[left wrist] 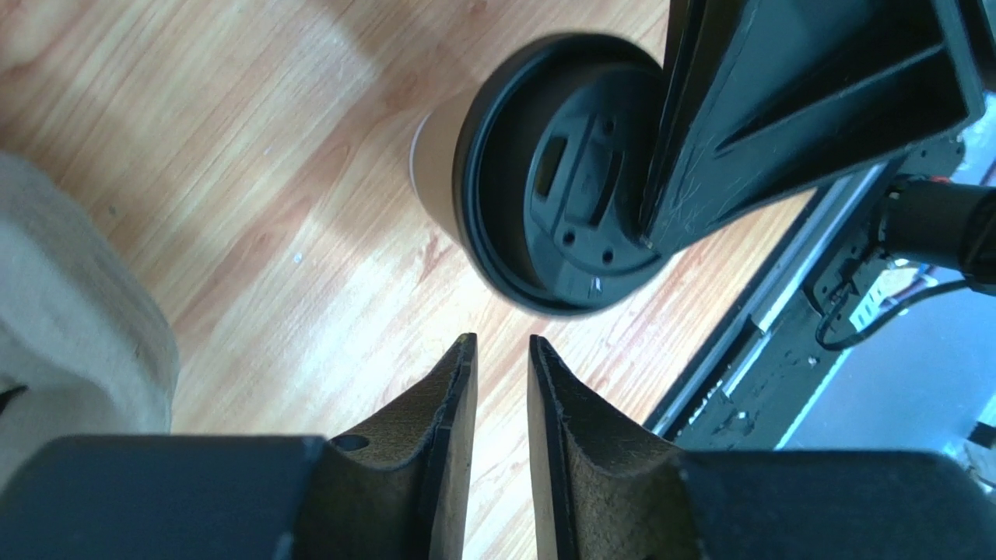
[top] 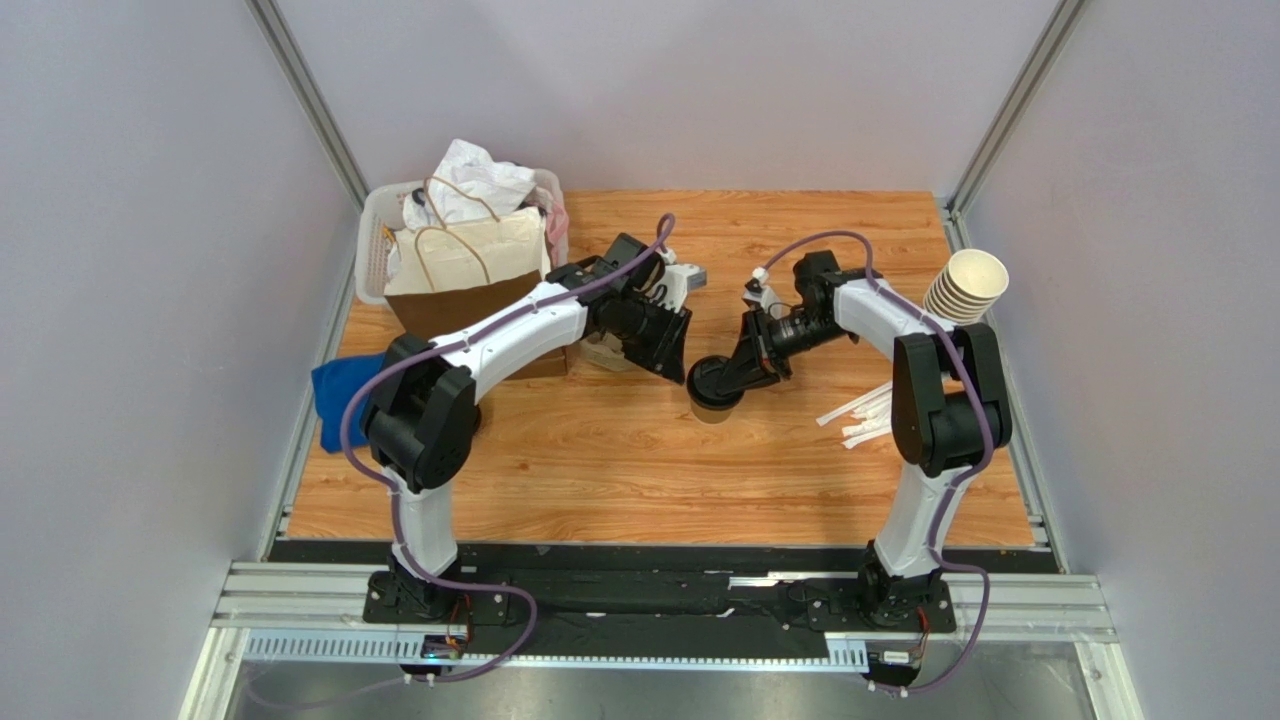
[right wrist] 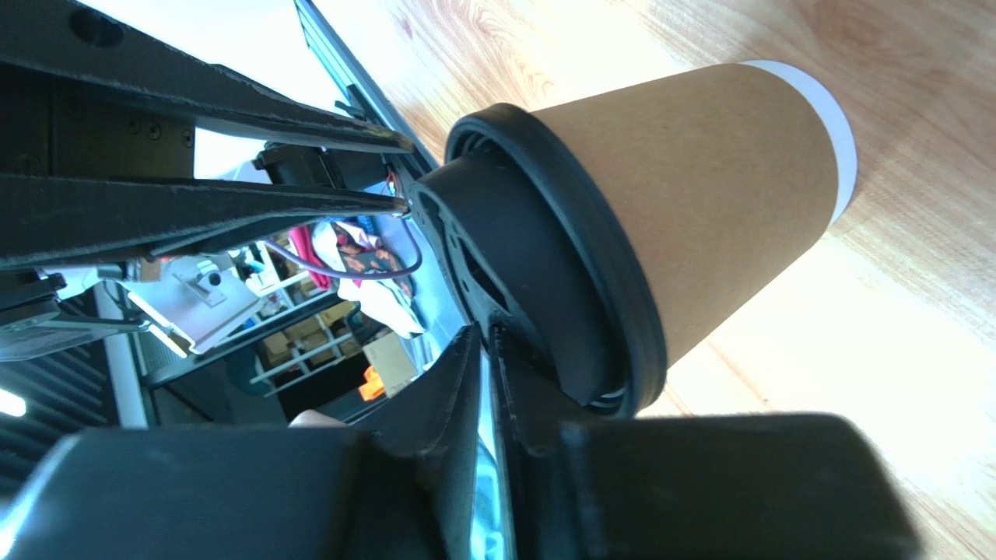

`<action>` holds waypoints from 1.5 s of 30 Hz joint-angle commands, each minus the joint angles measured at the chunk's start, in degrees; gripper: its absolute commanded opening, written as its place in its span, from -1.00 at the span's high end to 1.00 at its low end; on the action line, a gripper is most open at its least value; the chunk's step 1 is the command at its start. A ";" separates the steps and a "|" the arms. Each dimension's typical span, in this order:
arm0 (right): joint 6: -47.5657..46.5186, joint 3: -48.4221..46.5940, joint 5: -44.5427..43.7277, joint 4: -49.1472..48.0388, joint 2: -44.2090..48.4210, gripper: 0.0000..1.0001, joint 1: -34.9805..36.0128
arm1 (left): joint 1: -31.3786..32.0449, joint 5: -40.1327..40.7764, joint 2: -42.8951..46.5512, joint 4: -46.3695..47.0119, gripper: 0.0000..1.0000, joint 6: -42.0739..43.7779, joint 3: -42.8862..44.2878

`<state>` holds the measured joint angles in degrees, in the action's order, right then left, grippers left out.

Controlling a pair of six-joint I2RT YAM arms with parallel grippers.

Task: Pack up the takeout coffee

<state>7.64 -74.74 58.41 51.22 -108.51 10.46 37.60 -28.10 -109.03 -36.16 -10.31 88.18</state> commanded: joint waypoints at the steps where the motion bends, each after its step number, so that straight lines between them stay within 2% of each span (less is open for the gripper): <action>1: -0.87 -1.28 -4.37 -2.89 2.60 0.61 0.18 | -1.66 -4.59 5.93 3.02 0.38 -1.90 -2.48; 6: -1.05 -4.09 -2.52 -0.08 5.49 0.38 0.09 | -1.66 -6.00 5.59 2.33 0.37 -2.79 -2.49; 11: -2.62 -6.29 -2.69 3.00 7.52 0.34 -0.26 | -1.57 -6.80 3.57 1.97 0.35 -2.79 -1.61; 17: -4.56 -7.35 -6.71 5.91 7.52 0.43 -1.75 | -1.48 -6.79 1.98 2.76 0.34 -2.97 -0.20; 21: -5.00 -7.70 -12.52 4.94 6.47 0.62 -4.04 | -1.04 -7.58 1.02 3.38 0.34 -3.84 0.41; 26: -3.95 -7.26 -17.10 1.78 5.42 0.67 -4.83 | 0.10 -7.15 -0.48 3.82 0.34 -4.02 1.55; 45: -1.31 -6.47 -14.73 -2.79 0.67 0.66 -4.75 | 0.10 -3.99 -6.10 2.85 0.36 -3.49 4.19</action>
<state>5.80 -80.42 42.54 50.89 -107.68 5.45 37.69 -32.91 -113.71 -33.82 -13.78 90.00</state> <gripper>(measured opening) 0.170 0.324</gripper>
